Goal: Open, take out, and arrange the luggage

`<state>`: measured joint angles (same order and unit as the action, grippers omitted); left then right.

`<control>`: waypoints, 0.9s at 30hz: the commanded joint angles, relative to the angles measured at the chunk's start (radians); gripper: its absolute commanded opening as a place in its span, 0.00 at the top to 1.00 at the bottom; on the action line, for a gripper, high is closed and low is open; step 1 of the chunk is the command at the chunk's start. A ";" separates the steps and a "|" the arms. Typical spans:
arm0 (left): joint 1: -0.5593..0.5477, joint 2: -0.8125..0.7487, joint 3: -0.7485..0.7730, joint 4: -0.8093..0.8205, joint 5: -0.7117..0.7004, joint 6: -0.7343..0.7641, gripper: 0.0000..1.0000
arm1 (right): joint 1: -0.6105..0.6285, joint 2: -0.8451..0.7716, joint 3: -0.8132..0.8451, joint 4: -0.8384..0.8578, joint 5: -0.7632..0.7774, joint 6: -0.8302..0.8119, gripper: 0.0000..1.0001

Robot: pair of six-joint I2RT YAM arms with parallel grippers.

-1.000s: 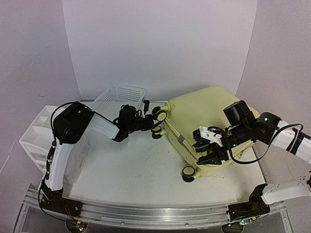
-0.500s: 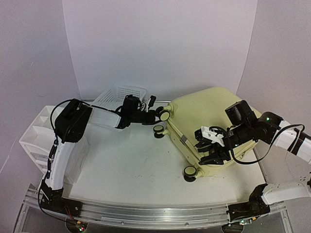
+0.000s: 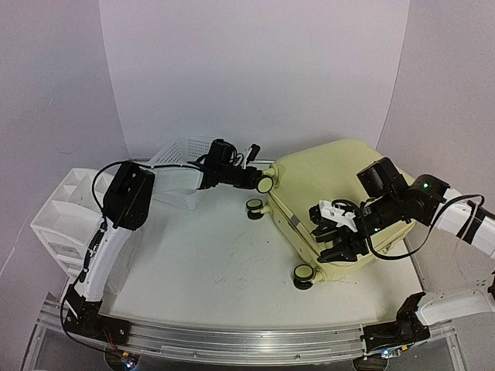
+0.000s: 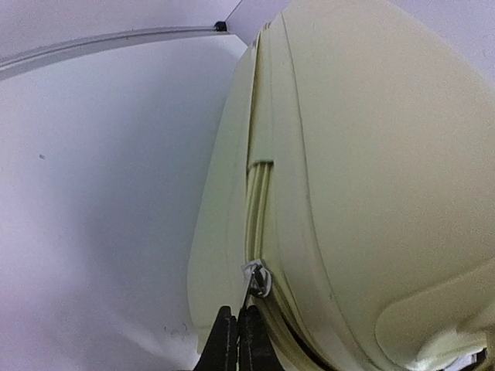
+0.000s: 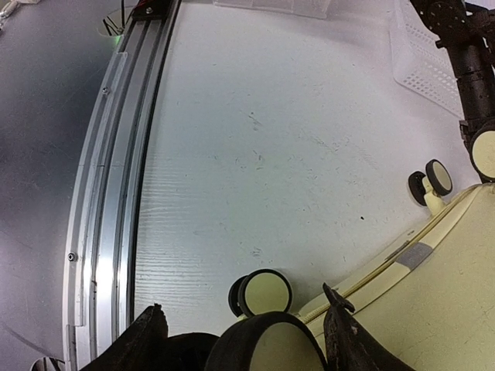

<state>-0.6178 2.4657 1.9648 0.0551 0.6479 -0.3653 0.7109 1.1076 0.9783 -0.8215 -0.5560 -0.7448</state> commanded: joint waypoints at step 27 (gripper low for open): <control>0.065 -0.822 -0.541 -0.138 -0.281 -0.044 0.25 | 0.027 0.300 0.161 0.412 0.199 0.633 1.00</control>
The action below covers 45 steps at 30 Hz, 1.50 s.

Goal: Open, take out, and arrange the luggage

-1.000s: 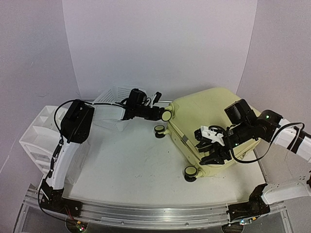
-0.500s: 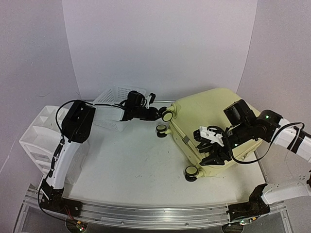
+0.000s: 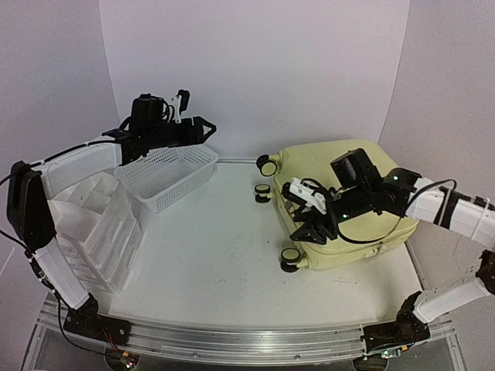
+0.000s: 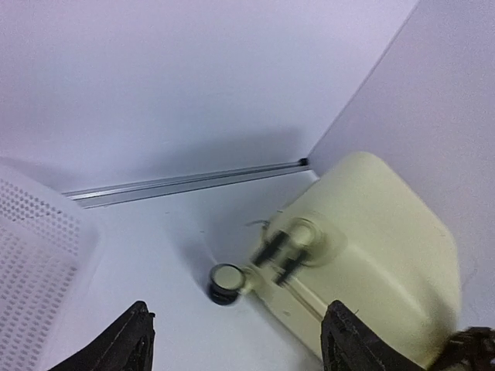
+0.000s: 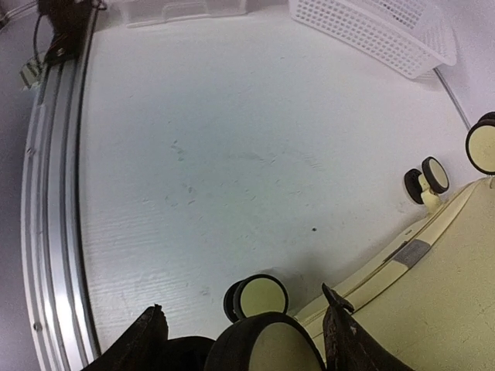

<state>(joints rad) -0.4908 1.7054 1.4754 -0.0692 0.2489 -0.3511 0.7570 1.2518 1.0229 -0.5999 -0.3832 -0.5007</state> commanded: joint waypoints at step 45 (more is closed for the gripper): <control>-0.731 0.007 -0.485 0.575 -0.360 0.192 0.26 | -0.570 -0.138 0.112 -0.334 0.285 0.761 0.02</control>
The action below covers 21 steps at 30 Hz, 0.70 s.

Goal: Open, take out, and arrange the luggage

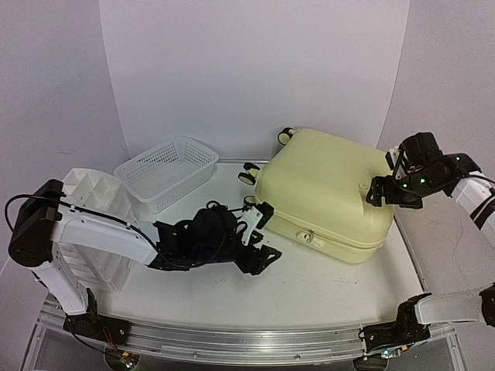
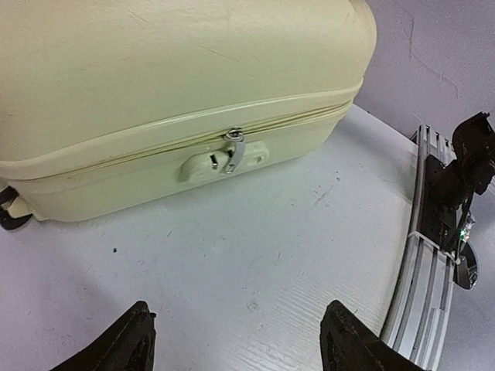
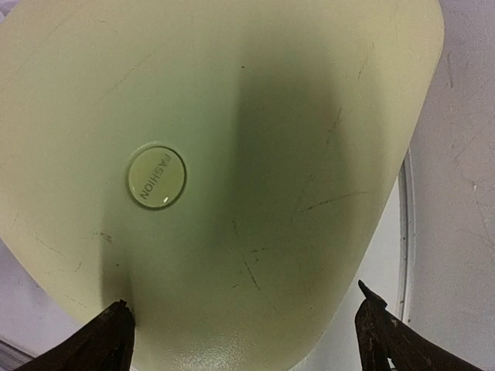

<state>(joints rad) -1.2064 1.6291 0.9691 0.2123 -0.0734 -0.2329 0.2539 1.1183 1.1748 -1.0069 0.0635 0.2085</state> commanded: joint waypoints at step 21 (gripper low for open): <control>0.260 0.004 0.409 -0.345 0.081 0.296 0.03 | -0.091 -0.036 -0.015 -0.048 -0.147 0.069 0.02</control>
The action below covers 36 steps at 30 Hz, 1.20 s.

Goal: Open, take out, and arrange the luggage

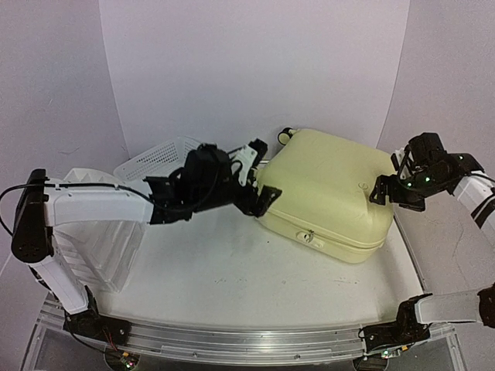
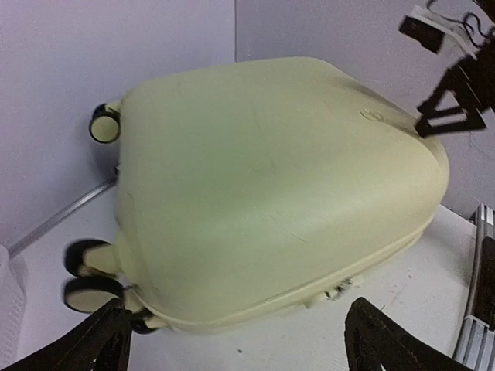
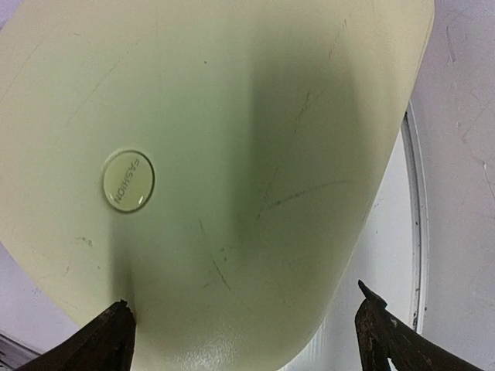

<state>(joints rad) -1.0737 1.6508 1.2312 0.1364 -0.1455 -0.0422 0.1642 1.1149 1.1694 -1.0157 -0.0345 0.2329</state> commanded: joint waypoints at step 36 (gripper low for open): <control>0.386 0.236 0.355 -0.604 0.876 -0.019 0.32 | 0.118 0.337 0.130 0.131 -0.197 -0.054 0.02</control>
<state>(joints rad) -0.6487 1.9926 1.6909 -0.3527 0.6716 0.0284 0.1963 1.2797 1.2247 -1.1141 -0.1745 0.2348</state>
